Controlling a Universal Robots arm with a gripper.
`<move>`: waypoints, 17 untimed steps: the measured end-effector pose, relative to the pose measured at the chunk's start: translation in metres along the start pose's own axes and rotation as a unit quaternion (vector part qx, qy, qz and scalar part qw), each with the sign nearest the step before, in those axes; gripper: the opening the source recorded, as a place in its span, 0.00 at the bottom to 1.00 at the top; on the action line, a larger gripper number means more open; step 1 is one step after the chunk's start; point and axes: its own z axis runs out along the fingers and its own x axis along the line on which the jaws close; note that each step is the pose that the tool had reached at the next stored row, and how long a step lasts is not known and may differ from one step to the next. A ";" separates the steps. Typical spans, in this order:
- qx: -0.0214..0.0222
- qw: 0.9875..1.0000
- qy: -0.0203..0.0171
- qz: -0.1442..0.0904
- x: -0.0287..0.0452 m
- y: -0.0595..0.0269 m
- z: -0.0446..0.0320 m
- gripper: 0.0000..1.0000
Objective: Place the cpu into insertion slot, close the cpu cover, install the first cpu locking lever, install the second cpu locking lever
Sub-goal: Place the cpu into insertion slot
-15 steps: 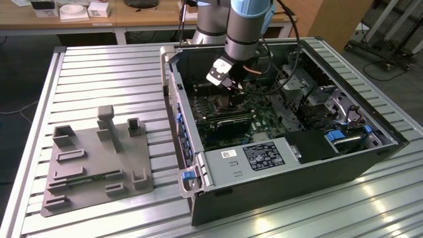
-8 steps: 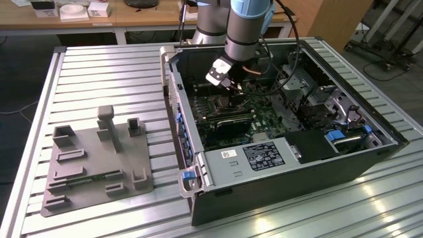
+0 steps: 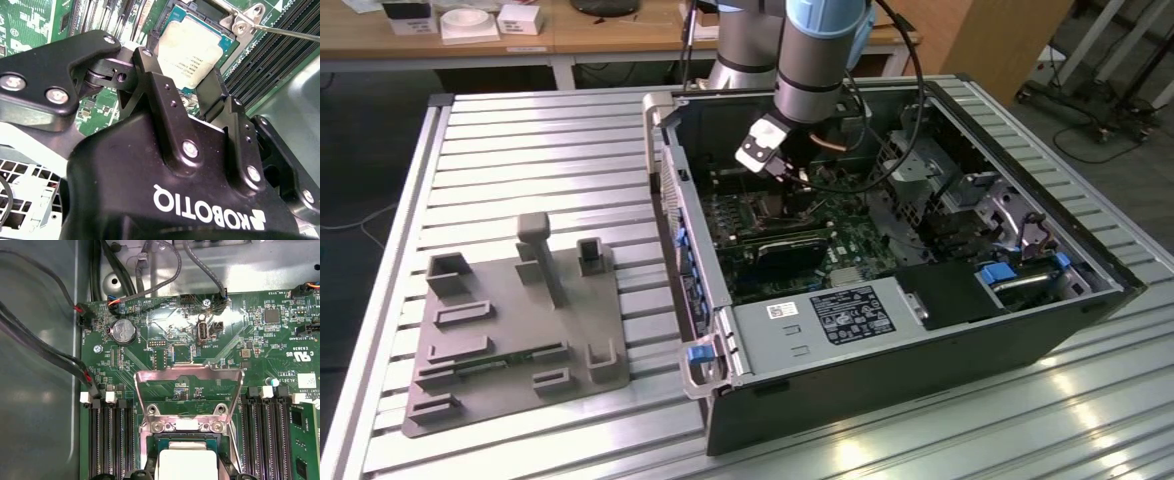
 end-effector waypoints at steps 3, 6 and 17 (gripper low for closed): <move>0.000 1.000 0.000 0.000 0.0000 0.0003 0.0002 0.54; 0.000 1.000 0.000 -0.001 0.0000 0.0004 0.0002 0.54; 0.000 1.000 0.000 -0.004 0.0000 0.0011 0.0002 0.54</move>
